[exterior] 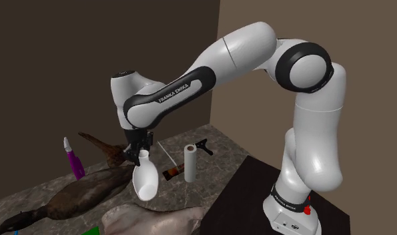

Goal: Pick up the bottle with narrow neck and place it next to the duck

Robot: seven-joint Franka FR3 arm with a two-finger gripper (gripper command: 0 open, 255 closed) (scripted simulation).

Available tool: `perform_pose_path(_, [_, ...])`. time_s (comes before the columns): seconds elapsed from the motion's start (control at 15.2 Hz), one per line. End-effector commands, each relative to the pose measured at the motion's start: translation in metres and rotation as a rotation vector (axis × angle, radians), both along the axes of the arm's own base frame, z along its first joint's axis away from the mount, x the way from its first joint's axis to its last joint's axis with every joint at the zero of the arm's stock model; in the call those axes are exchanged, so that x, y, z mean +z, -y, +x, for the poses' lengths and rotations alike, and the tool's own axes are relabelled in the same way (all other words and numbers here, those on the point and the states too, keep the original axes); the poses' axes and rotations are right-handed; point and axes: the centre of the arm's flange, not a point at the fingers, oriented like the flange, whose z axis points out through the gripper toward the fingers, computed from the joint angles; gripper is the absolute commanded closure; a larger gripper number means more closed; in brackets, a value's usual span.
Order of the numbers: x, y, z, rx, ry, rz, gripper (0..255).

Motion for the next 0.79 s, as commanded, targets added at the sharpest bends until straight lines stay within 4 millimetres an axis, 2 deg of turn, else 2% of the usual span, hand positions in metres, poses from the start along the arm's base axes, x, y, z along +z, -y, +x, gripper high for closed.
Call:
perform_pose_path(0.0, [-0.009,0.000,-0.001,0.000,0.001,0.001,255])
perform_pose_path(0.2, [-0.023,0.000,-0.001,0.000,0.001,0.001,255])
perform_pose_path(0.66, [-0.023,0.000,-0.001,0.000,0.001,0.001,255])
perform_pose_path(0.73, [-0.023,0.000,-0.001,0.000,0.001,0.001,0])
